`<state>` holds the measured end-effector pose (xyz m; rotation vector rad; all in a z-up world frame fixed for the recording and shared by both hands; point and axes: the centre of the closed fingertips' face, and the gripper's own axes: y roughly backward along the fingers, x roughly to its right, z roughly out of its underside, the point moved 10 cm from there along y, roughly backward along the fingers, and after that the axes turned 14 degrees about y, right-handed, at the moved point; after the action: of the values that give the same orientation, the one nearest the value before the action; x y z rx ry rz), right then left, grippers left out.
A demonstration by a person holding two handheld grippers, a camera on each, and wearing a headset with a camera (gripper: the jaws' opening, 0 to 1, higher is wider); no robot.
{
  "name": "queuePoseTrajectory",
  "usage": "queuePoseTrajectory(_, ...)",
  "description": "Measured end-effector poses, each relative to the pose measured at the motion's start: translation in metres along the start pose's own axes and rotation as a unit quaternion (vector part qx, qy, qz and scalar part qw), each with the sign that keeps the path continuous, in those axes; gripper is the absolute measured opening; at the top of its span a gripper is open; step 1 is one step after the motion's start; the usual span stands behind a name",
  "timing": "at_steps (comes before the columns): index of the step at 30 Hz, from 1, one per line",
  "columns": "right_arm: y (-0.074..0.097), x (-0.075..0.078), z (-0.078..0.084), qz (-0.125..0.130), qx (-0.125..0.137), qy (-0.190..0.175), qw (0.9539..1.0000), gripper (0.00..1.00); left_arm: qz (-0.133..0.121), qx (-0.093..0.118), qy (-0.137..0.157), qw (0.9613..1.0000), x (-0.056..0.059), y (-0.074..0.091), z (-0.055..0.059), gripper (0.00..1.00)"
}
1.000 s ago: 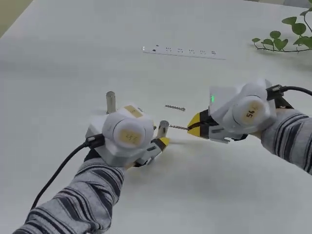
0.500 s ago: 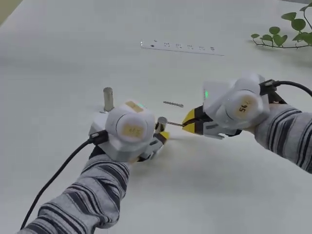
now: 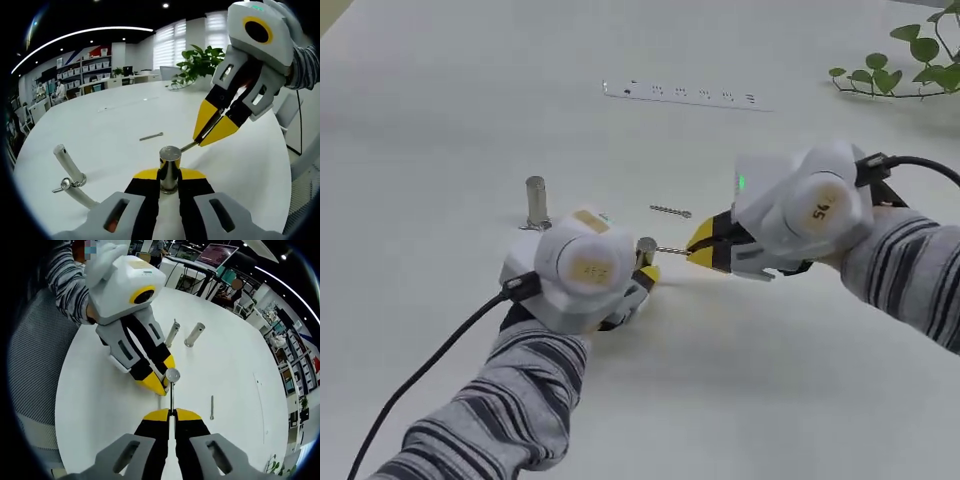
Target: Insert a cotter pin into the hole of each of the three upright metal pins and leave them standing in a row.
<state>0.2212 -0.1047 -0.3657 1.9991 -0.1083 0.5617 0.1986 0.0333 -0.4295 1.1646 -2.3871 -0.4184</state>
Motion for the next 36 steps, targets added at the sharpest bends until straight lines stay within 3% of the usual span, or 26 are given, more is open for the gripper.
queuePoseTrajectory(17,-0.007,0.005,-0.015,-0.002,0.01,0.014,0.9998,0.0,-0.01,0.005,0.006,0.9999,0.001,-0.001,0.003,0.1)
queuePoseTrajectory(36,-0.014,0.006,-0.022,0.004,0.021,-0.006,0.9997,0.0,-0.025,0.008,0.011,0.9996,0.003,-0.003,0.005,0.1)
